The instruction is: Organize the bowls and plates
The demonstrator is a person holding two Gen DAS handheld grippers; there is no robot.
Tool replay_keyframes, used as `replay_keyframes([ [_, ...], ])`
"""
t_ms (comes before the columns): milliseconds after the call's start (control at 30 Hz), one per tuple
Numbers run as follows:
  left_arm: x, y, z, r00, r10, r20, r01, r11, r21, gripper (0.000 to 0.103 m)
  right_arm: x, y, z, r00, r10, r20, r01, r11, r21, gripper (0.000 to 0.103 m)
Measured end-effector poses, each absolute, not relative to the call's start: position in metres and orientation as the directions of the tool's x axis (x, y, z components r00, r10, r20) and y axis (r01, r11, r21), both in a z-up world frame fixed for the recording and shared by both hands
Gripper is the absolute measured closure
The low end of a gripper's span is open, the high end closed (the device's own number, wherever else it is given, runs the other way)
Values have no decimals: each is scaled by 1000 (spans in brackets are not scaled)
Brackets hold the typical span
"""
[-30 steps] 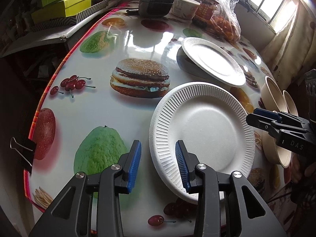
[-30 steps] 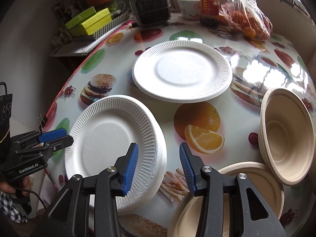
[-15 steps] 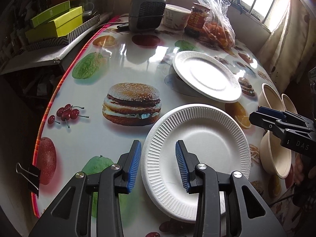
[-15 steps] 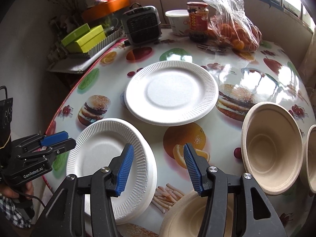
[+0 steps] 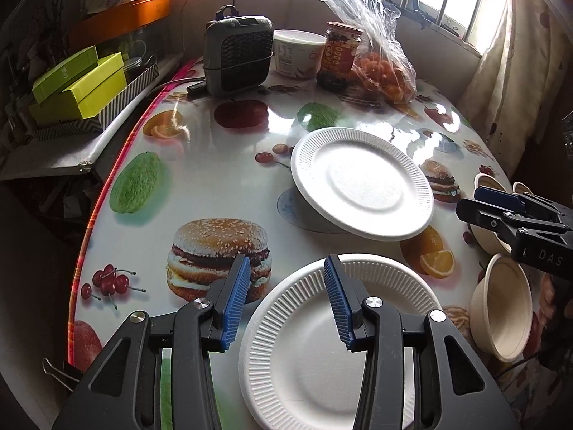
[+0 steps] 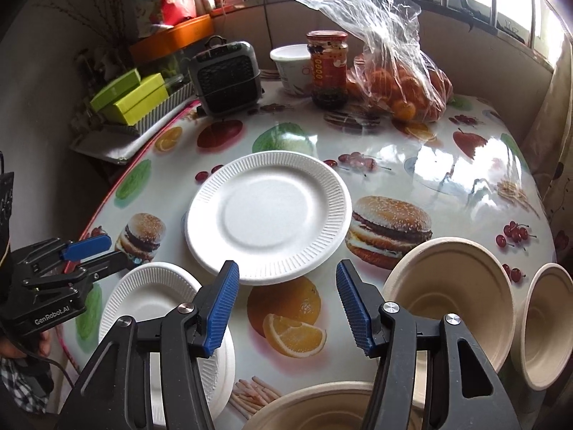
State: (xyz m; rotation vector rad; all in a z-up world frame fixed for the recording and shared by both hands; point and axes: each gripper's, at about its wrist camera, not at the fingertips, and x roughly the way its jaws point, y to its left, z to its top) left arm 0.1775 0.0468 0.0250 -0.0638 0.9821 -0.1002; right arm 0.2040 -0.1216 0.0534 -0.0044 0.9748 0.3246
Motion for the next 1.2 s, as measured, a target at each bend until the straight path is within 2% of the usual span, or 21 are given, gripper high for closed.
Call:
replay_keyframes([
  [333, 210, 39, 31, 572, -137, -809, 88, 991, -105, 59, 236, -138, 50, 517, 239, -822, -231, 964, 135, 44],
  [500, 234, 48, 22, 531, -161, -832, 60, 986, -152, 59, 255, -144, 44, 506, 215, -835, -208, 970, 124, 44],
  [633, 246, 52, 16, 519, -148, -842, 52, 989, -141, 59, 268, -146, 40, 490, 206, -847, -199, 972, 122, 44],
  [1200, 276, 62, -3, 453, -256, -854, 22, 961, -276, 59, 297, -154, 12, 399, 277, -874, -121, 961, 249, 44],
])
